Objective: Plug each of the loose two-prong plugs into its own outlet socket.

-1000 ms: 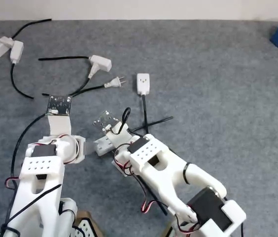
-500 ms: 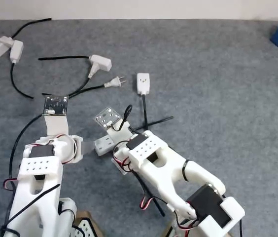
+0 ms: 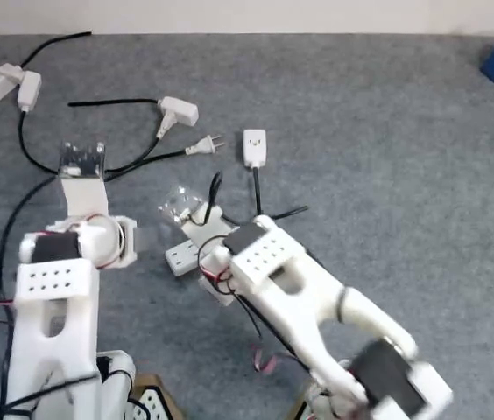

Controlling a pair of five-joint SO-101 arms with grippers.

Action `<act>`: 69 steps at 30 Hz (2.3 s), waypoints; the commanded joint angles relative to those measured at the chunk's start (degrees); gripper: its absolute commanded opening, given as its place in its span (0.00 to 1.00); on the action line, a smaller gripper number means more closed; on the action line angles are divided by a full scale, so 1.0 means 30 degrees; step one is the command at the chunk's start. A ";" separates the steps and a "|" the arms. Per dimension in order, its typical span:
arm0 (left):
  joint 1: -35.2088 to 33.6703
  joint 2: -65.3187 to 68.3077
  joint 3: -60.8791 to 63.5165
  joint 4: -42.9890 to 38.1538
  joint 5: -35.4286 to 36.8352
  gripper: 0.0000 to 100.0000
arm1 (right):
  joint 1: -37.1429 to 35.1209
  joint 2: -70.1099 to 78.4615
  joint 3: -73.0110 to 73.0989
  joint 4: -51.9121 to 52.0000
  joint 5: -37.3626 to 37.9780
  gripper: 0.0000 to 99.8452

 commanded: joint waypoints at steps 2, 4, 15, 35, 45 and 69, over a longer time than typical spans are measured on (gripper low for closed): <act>0.0337 -0.0396 -0.4117 0.4190 -0.1026 0.35 | -0.0220 -0.5963 0.2212 -0.0952 -0.0527 0.01; 0.0864 -0.0396 -0.4821 0.5363 -0.1055 0.35 | -0.0220 -0.8396 0.4147 -0.2066 -0.0645 0.01; 0.5905 -0.0396 -0.6491 0.9231 -0.2256 0.35 | -0.0220 -1.4901 1.1004 -0.6667 0.0000 0.01; 0.7956 -0.0190 -0.7751 0.8527 -0.2139 0.35 | -0.1451 -1.5077 0.8777 -0.4703 -0.0527 0.01; 0.6901 -0.0190 -0.3824 0.5451 -0.2403 0.35 | -0.1714 -1.6249 0.8103 -0.3560 -0.0527 0.01; 0.0484 -0.0190 -0.5963 0.4777 0.0176 0.35 | -0.2564 -1.8447 1.0652 -0.1392 0.0469 0.01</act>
